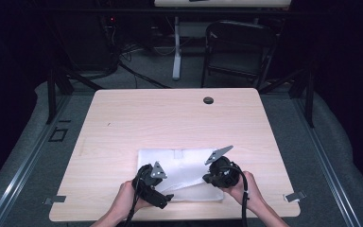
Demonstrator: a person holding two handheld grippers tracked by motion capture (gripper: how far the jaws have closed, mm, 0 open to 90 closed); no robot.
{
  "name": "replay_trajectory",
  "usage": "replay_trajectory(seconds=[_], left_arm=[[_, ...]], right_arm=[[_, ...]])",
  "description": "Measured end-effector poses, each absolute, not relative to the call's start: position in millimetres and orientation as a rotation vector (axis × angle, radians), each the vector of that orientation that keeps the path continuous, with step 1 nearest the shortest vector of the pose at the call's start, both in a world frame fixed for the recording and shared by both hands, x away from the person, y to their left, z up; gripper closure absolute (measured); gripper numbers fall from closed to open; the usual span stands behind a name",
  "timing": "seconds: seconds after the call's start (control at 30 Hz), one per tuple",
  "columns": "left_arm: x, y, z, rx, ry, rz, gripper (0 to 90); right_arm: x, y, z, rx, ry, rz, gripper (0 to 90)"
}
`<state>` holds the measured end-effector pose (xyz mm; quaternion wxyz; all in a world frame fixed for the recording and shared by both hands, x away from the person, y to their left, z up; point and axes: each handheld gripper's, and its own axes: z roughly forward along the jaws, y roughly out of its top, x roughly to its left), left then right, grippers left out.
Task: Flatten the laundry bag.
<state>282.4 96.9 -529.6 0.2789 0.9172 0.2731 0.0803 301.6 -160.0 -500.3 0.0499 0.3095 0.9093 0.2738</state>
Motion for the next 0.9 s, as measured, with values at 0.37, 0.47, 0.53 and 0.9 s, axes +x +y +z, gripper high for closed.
replay_trajectory(seconds=[0.37, 0.47, 0.53, 0.9], left_arm=[[284.2, 79.5, -536.7, 2.492, 0.691, 0.236, 30.9], [284.6, 78.3, -537.0, 2.485, 0.683, 0.242, 38.4], [285.0, 77.8, -536.9, 2.480, 0.673, 0.245, 45.7], [286.4, 72.6, -535.5, 2.484, 0.654, 0.210, 86.7]], right_arm=[[302.2, -161.5, -497.3, 0.958, 2.760, 0.856, 89.8], [302.3, -161.7, -497.2, 0.962, 2.758, 0.867, 89.8], [302.9, -162.1, -496.9, 0.955, 2.760, 0.870, 89.8], [304.2, -164.4, -498.6, 0.968, 2.751, 0.889, 89.0]])
